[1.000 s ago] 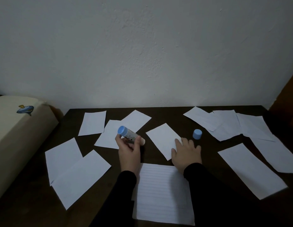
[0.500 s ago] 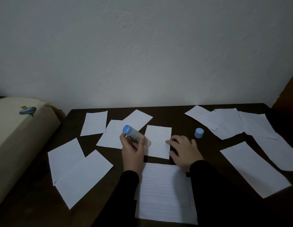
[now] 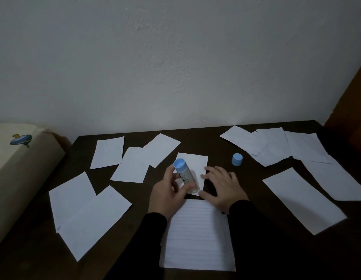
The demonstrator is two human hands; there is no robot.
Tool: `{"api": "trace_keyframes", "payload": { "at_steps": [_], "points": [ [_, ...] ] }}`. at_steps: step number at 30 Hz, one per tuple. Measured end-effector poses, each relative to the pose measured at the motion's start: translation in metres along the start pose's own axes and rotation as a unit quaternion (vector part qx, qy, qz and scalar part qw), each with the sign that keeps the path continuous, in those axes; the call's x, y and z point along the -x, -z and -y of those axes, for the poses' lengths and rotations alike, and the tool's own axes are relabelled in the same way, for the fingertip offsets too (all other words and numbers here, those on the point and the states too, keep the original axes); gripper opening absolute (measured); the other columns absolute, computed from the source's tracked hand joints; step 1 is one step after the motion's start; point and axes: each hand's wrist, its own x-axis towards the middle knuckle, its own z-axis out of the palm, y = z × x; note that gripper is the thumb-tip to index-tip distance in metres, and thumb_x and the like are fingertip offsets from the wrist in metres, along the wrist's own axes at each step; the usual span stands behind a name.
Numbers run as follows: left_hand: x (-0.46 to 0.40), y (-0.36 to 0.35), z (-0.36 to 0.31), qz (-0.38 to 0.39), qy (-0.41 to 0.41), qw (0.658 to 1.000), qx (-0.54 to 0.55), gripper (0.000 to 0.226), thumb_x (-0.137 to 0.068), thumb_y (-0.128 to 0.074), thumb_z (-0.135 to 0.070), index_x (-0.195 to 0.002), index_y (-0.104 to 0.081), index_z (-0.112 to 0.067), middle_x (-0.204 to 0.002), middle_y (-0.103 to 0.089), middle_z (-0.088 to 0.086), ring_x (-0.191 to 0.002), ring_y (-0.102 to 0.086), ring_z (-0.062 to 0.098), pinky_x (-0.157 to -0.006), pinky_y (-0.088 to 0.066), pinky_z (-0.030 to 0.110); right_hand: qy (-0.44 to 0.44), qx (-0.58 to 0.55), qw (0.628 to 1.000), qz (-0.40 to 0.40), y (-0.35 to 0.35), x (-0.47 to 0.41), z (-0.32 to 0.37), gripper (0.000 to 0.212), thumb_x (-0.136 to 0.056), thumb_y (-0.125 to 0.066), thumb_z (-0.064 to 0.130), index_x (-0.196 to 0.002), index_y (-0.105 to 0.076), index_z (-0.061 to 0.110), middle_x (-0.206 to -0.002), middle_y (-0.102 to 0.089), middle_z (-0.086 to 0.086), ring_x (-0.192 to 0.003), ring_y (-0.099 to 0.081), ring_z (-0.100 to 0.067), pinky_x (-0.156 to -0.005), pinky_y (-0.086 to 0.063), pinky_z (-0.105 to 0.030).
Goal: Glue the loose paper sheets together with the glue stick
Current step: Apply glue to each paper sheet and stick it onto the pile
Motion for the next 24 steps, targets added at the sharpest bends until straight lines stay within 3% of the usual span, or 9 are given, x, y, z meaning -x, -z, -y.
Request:
{"api": "trace_keyframes", "payload": {
  "at_steps": [3,6,10,13,16,19,24],
  "points": [
    [0.0,0.0,-0.003,0.016,-0.017,0.999,-0.023,0.069,-0.082,-0.071,-0.043,-0.141,-0.037,-0.028,-0.106,-0.061,-0.013,-0.081,-0.06,0.009,-0.076,-0.053,0.02,0.002,0.001,1.0,0.002,0.001,0.0,-0.002,0.053,-0.087,-0.047,0.058,-0.134,-0.044,0.033,-0.154,-0.022,0.015,-0.144,-0.01,-0.011,-0.115,-0.011,-0.046],
    [0.002,0.001,-0.005,0.025,-0.05,0.998,-0.04,0.067,-0.083,-0.071,-0.042,-0.141,-0.04,-0.028,-0.097,-0.058,-0.019,-0.075,-0.057,0.006,-0.068,-0.044,0.01,0.005,0.004,1.0,0.002,0.0,-0.001,-0.001,0.053,-0.088,-0.045,0.06,-0.133,-0.045,0.033,-0.154,-0.022,0.014,-0.143,-0.011,-0.011,-0.114,-0.012,-0.045],
    [0.002,0.001,-0.001,0.008,-0.064,0.997,-0.029,0.057,-0.084,-0.07,-0.038,-0.135,-0.048,-0.028,-0.091,-0.052,-0.028,-0.083,-0.056,-0.001,-0.071,-0.048,0.014,0.002,0.01,1.0,0.0,-0.002,-0.004,-0.001,0.05,-0.085,-0.048,0.058,-0.13,-0.045,0.035,-0.152,-0.024,0.014,-0.142,-0.013,-0.011,-0.113,-0.013,-0.045],
    [0.001,0.0,-0.001,-0.015,-0.053,0.998,-0.005,0.054,-0.084,-0.071,-0.034,-0.132,-0.046,-0.034,-0.094,-0.051,-0.029,-0.084,-0.056,0.004,-0.072,-0.053,0.019,0.002,0.014,1.0,0.001,-0.001,-0.005,-0.002,0.05,-0.085,-0.049,0.058,-0.128,-0.046,0.035,-0.15,-0.025,0.013,-0.14,-0.015,-0.01,-0.113,-0.014,-0.046],
    [-0.002,0.0,-0.001,-0.029,-0.031,0.999,0.024,0.058,-0.085,-0.07,-0.034,-0.133,-0.039,-0.04,-0.096,-0.051,-0.025,-0.085,-0.055,0.008,-0.074,-0.053,0.021,-0.004,0.017,1.0,0.005,-0.001,-0.006,-0.002,0.052,-0.086,-0.044,0.064,-0.129,-0.047,0.035,-0.15,-0.025,0.013,-0.141,-0.014,-0.01,-0.114,-0.013,-0.047],
    [-0.003,-0.001,0.003,-0.031,-0.014,0.999,0.037,0.061,-0.086,-0.069,-0.036,-0.139,-0.042,-0.032,-0.1,-0.053,-0.021,-0.088,-0.055,0.008,-0.077,-0.055,0.026,-0.019,0.014,1.0,0.003,-0.003,-0.008,0.0,0.06,-0.085,-0.036,0.073,-0.131,-0.048,0.035,-0.149,-0.026,0.013,-0.141,-0.014,-0.009,-0.113,-0.01,-0.046],
    [-0.005,-0.003,0.007,-0.022,-0.004,0.999,0.047,0.061,-0.089,-0.065,-0.037,-0.143,-0.039,-0.03,-0.111,-0.055,-0.016,-0.099,-0.053,0.005,-0.086,-0.053,0.029,-0.027,0.012,1.0,0.006,-0.003,-0.01,0.0,0.059,-0.083,-0.043,0.071,-0.13,-0.048,0.036,-0.149,-0.025,0.014,-0.14,-0.013,-0.009,-0.114,-0.01,-0.046]
  ]
}}
